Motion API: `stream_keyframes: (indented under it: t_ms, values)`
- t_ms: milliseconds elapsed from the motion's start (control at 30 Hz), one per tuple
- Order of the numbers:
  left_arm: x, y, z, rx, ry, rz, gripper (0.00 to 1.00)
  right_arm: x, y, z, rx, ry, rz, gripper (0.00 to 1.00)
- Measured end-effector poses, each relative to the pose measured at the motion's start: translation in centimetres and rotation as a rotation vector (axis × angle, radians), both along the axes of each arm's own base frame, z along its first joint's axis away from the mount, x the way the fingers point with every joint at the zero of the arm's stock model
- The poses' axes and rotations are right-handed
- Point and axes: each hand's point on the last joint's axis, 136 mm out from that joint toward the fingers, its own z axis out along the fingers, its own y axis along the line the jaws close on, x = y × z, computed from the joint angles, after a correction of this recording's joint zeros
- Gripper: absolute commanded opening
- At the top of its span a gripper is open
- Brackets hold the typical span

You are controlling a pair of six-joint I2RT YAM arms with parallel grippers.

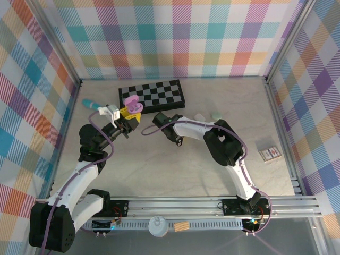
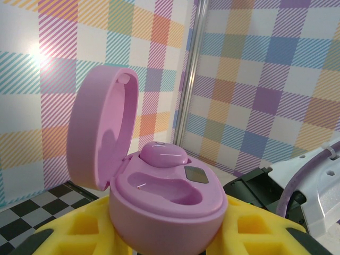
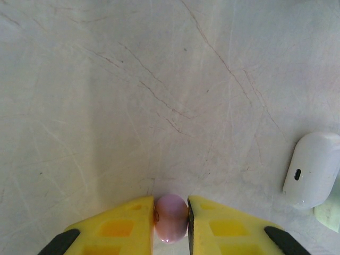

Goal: Insert wireless bluetooth earbuds into charging case

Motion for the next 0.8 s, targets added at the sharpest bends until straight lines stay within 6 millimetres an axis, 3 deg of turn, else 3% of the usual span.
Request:
stream_keyframes:
  t_ms: [333,567,800]
  values:
    - [0.0,0.0,0.0,0.0,0.0,0.0,0.23,-0.8,-1.6,4.9,0.17,-0.028,-0.097,0.23]
    - [0.4,-0.1,-0.5,0.002,0.014,0.0,0.22,-2.5,-3.3,6.4,0.264,-0.007,-0.161,0.23]
    - [1.0,-0.6,-1.2,0.008,0.025,-0.01,0.22,-3.9,-3.0,10.3,0.436,0.01,-0.191,0.23]
